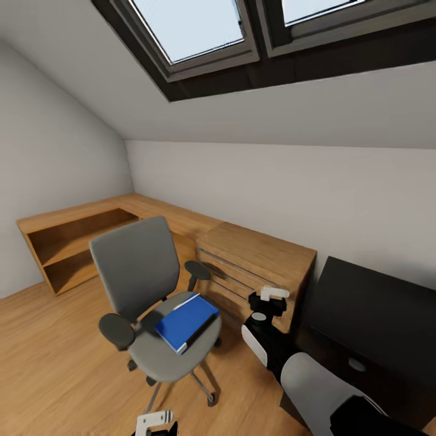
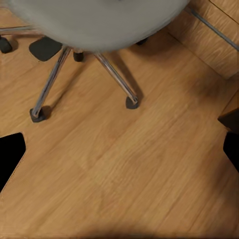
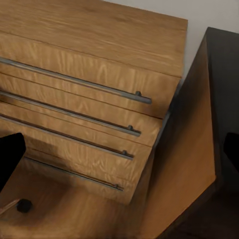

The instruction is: In the bedroom, organize the workspace by keeping the computer under the desk, ensuring the monitor is on the desk, placing the keyboard on the desk next to the monitor, placing the mouse on the desk next to the keyboard, moving the folder from the swivel chair onto the desk next to the mouse, stacking the notebook on top of the folder with the pen on top of the notebook, and positioning the swivel chair next to the desk.

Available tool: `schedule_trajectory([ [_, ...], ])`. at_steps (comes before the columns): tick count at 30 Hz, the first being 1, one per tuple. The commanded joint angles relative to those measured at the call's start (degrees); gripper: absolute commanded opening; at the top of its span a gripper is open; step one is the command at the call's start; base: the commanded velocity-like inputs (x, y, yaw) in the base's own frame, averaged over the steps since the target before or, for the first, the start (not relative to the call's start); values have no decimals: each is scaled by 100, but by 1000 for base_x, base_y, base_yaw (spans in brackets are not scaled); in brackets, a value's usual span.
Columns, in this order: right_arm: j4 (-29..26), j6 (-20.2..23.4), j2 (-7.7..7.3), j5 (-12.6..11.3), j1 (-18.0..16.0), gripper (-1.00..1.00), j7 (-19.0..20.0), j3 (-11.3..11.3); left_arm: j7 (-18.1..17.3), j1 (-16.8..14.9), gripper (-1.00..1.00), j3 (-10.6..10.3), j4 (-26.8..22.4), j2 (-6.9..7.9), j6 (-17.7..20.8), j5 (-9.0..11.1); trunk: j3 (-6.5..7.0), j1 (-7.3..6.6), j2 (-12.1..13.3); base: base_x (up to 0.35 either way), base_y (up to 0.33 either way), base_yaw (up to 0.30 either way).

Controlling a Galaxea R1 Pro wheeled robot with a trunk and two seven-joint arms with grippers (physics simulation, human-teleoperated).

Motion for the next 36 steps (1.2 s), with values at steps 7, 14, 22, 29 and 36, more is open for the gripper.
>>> schedule_trajectory([
  [7,2,-20,0,-48,-8,100,-20,38,35,-9,100,-11,6,13,-26,43,-7,-2,-5,-145,301,0],
  [14,-2,-21,0,-63,-8,100,-19,34,35,-9,100,20,145,14,-31,114,-7,-2,-5,-8,333,0],
  [22,-9,-22,0,-67,-8,100,0,30,12,-9,100,699,475,22,-34,226,-7,-2,-5,72,322,0],
  [29,8,22,0,-67,10,100,631,13,10,-9,100,1850,1060,10,-33,383,-7,-2,-5,58,33,0],
  [36,3,55,0,-69,49,100,995,16,4,-9,100,2188,1250,14,-39,372,-7,-2,-5,245,182,0],
])
